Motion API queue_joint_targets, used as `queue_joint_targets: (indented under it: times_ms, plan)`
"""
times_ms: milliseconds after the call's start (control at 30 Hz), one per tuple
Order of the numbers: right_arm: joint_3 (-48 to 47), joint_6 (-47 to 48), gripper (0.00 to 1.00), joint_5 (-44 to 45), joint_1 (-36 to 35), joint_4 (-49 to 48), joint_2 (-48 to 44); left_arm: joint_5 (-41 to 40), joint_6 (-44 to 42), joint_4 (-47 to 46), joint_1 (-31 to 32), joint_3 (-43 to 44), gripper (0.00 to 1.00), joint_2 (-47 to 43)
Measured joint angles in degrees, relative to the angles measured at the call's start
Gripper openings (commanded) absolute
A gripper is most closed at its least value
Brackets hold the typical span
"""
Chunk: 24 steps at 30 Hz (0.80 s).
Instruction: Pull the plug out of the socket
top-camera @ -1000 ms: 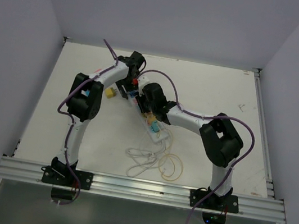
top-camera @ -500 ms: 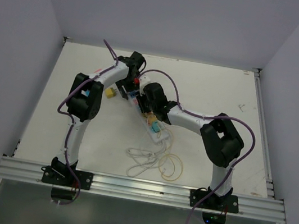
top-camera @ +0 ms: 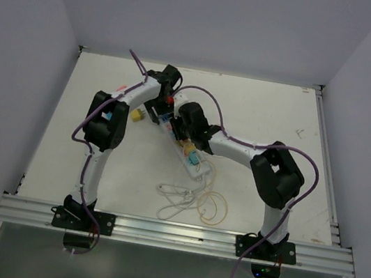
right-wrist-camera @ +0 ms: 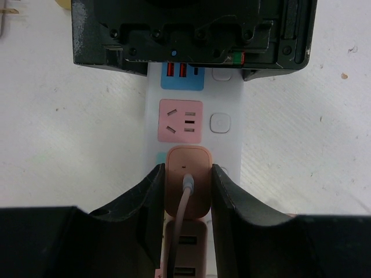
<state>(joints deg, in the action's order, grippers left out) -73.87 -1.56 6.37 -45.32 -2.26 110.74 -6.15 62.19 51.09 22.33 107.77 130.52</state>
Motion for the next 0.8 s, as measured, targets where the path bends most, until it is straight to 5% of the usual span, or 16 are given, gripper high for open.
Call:
queue_joint_targets:
  times_ms: [400, 800]
  plan:
    - [0.3, -1.5, 0.00, -0.1, 0.0, -8.7, -9.4, -2.0, 0.4, 0.2, 0.9, 0.1, 0.00, 0.1]
    - [7.8, -1.9, 0.00, 3.7, 1.7, -6.6, -17.3, -2.0, 0.4, 0.9, 0.8, 0.9, 0.00, 0.5]
